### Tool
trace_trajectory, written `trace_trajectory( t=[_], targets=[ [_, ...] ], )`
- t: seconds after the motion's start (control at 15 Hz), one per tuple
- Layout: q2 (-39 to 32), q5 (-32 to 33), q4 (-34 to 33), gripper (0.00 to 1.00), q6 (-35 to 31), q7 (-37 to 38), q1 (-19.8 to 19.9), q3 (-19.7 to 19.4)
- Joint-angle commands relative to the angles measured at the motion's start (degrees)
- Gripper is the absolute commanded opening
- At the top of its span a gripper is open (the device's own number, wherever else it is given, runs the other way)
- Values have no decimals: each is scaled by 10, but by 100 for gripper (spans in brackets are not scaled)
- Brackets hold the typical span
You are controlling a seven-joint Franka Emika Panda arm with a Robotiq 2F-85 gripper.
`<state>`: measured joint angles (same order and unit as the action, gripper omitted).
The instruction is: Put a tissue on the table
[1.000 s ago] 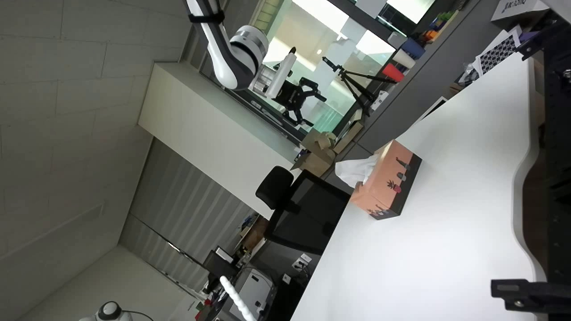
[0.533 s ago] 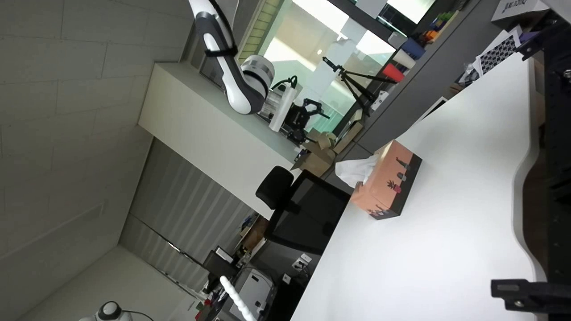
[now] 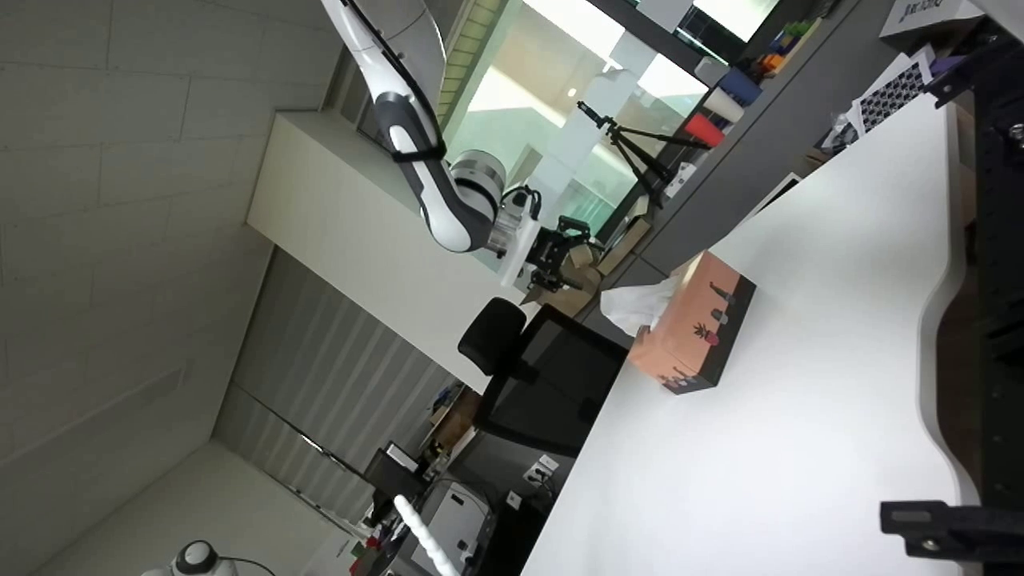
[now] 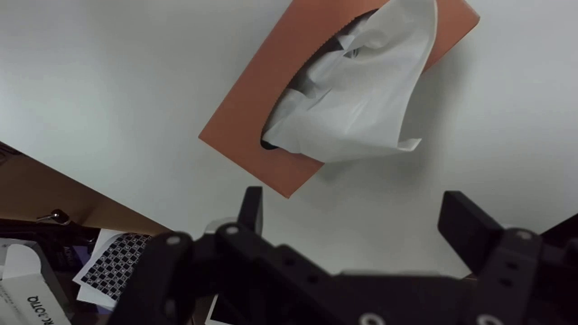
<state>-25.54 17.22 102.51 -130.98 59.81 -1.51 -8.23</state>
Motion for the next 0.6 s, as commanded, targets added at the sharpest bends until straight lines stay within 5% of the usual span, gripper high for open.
trace_trajectory(
  t=[0.0,0.53],
  targets=[
    [-27,-12,-28,100,12,16,-15,-9],
    [-58,-17,-31,100,13,-5,-21,-9]
  ],
)
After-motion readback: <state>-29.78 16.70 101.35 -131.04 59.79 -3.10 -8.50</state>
